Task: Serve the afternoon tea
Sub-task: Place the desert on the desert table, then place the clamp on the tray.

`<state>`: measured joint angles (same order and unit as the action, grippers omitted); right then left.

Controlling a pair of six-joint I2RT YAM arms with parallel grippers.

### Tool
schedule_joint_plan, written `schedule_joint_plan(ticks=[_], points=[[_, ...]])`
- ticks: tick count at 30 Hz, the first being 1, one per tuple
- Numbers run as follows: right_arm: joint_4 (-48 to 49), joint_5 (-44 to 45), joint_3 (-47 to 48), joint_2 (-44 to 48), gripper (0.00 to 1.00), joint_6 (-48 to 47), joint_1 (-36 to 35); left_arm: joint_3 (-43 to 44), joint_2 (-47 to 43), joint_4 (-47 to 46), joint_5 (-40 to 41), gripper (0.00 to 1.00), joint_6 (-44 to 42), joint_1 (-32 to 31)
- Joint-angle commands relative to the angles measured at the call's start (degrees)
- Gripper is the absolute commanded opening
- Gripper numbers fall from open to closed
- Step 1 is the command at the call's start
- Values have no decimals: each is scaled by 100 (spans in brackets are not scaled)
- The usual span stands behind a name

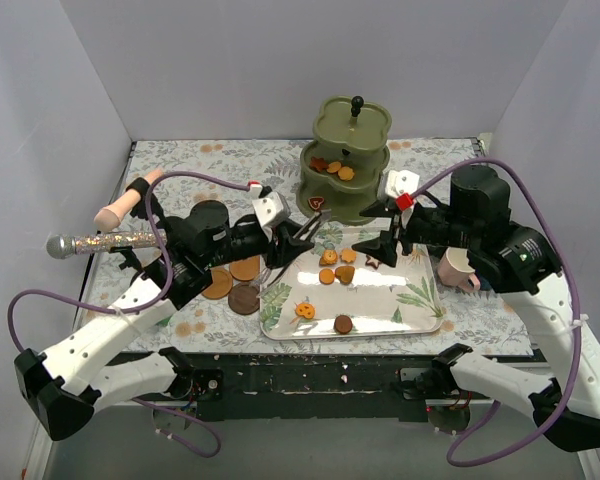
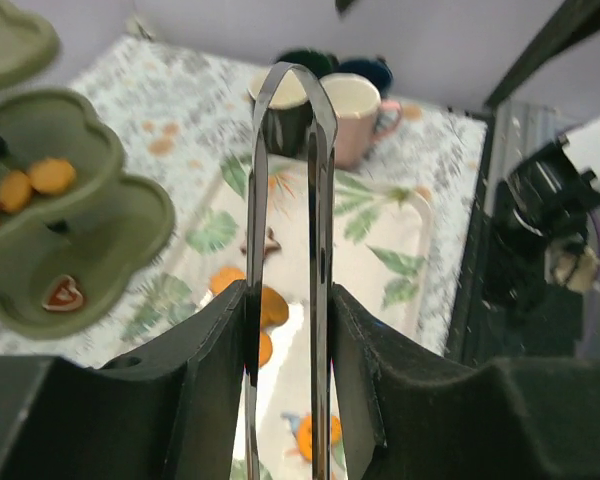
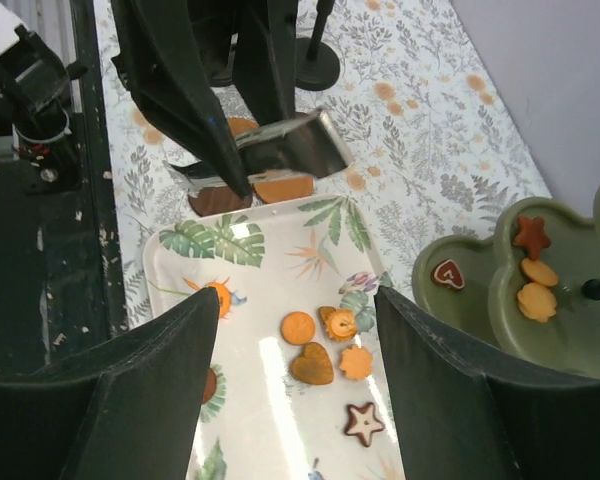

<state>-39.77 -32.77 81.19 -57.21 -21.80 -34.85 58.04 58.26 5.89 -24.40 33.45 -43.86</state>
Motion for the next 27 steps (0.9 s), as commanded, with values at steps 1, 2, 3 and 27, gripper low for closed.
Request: schedule_joint_plan(ticks=[1,2,3,27], points=[[-31,-308,-41,412,73,-1062,-4,-319,-289,616,-705,34,21,-9],[13,-300,-59,412,74,-1080,-13,-346,-228,615,-802,34,38,-9],[-13,-352,-24,386,73,-1107,-39,-355,-123,624,-881,34,21,-9],[-461,201,-358,-598,67,-1432,-1410,-408,212,712,-1550,34,-49,-448]])
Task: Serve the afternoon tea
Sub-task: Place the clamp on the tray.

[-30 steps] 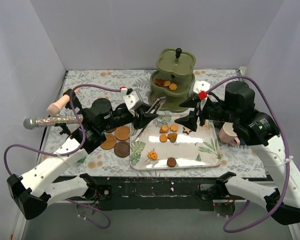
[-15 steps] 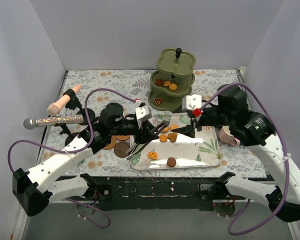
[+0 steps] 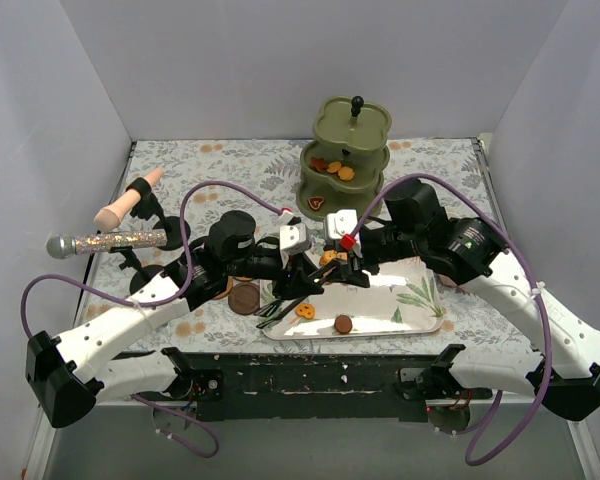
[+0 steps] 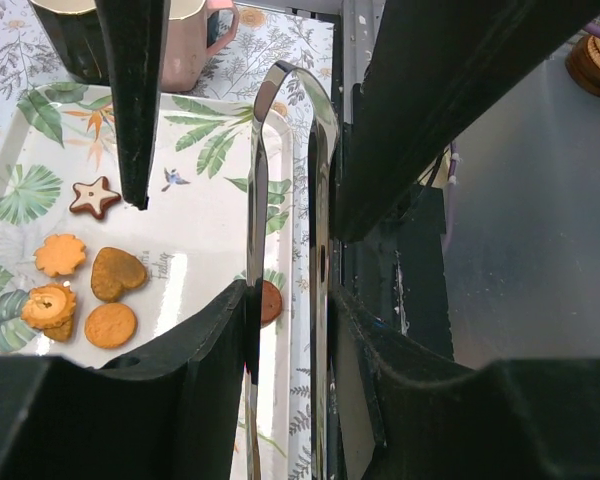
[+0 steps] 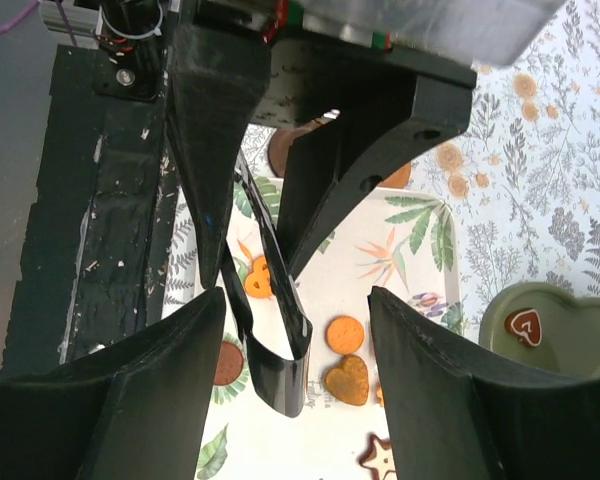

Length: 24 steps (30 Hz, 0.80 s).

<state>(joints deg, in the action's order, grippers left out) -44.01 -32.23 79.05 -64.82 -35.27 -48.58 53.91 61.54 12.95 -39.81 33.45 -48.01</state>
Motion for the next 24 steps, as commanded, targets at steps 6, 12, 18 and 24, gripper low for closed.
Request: schedule_joint_plan(ticks=[6,12,18,24], points=[[-38,208,-267,171,63,-59,-38,76,-133,58,0,34,-67,-68],[147,-125,-249,180,57,20,-38,128,-54,120,35,36,-93,-112],[165,-293,-311,118,52,55,-38,146,-89,146,132,36,-128,-121],[523,-223,-495,258,68,283,-47,67,-81,94,360,34,-155,-121]])
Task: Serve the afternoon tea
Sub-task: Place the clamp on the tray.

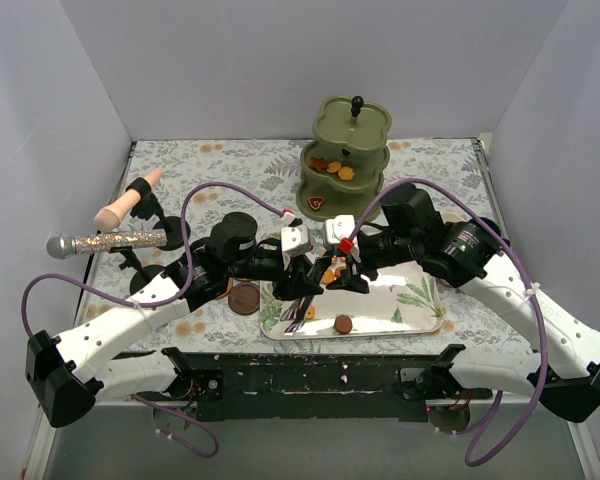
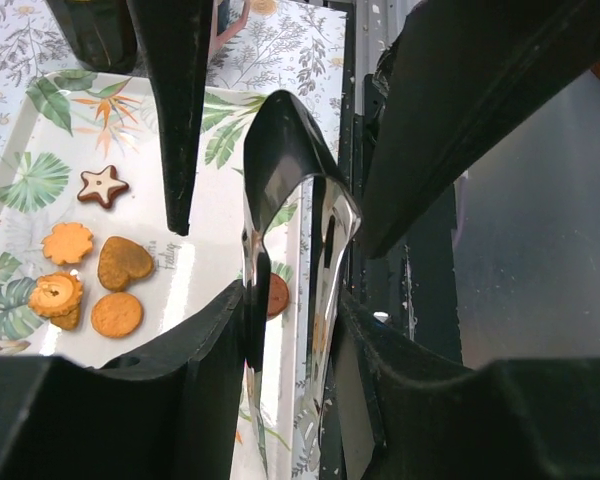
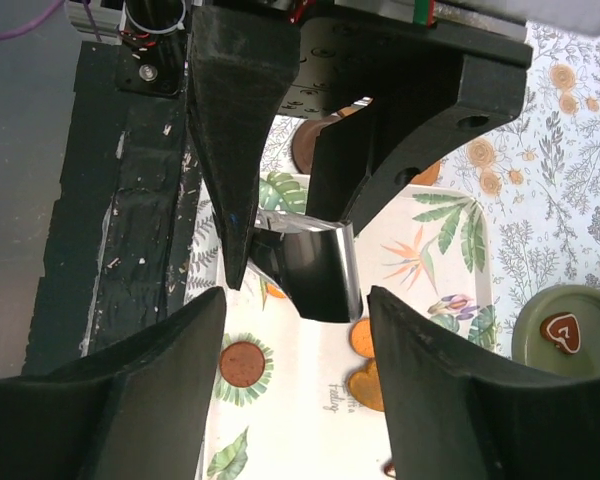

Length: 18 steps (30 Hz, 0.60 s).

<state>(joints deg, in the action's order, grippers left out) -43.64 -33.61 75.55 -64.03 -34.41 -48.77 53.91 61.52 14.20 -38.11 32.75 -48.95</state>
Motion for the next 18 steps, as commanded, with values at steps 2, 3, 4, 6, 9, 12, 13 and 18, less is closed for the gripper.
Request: schedule_joint_plan(ticks=[2,3,4,6,9,12,13,18], points=[[881,-128,-390,355,70,382,-18,15,-78,-83,102,34,-24,-27],[1118,-172,-557,469,71,470,-18,14,-70,-84,41,34,-6,-27],[1321,-207,-698,575,72,540,-18,32,-44,-75,-29,34,3,-27],[1664,-295,-901,698,72,681,-18,41,-8,-84,-100,34,21,-27],[1928,-445,-998,752,72,866,-18,67,-52,-127,-144,35,64,-27],[2306,-218,-1130,822,72,1120,-9,32,-131,-242,-249,35,170,-27],[2411,-147,-1208,848,72,1208,-9,32,-140,-268,-293,35,214,-18],[3299,-514,-1586,945,71,1665,43,-65,-193,-435,-434,35,407,-27]])
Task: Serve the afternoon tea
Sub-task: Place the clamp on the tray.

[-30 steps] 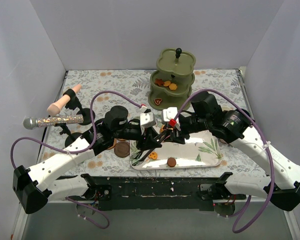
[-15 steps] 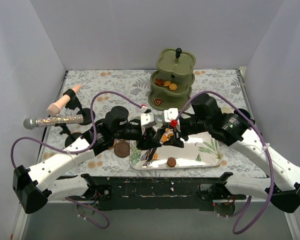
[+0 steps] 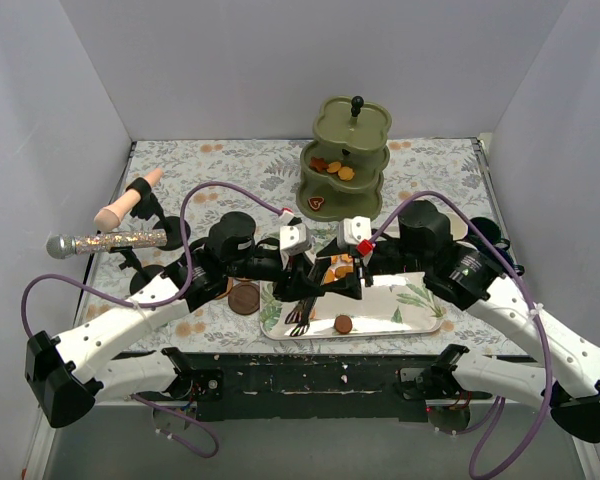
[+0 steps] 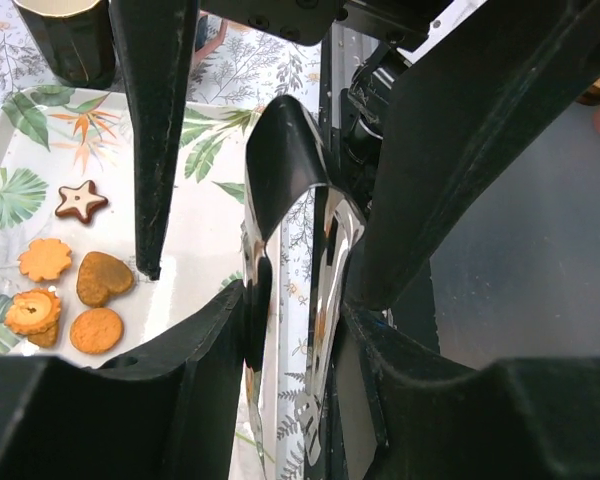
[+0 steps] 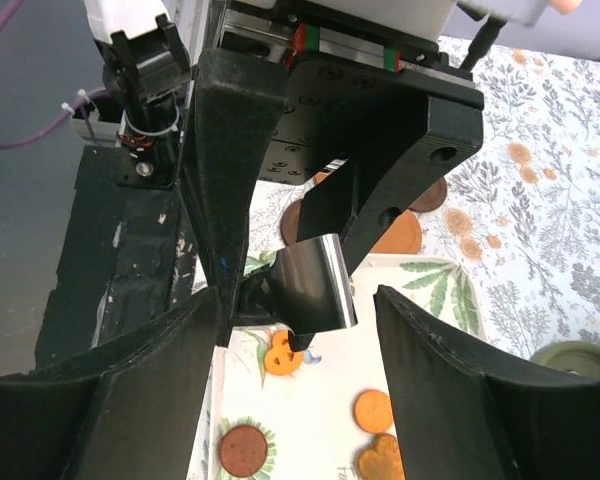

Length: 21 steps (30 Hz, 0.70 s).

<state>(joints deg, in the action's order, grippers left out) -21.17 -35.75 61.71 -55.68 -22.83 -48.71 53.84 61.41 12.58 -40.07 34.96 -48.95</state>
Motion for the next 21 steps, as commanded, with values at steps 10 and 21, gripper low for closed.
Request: schedule_joint_plan(ticks=[10,21], points=[[2510,-960,-818,259,58,1561,291,-330,-489,-782,-185,38,502,-27],[4033,-1549,-1294,146,42,2591,573,-498,-525,-924,-97,40,696,-27]])
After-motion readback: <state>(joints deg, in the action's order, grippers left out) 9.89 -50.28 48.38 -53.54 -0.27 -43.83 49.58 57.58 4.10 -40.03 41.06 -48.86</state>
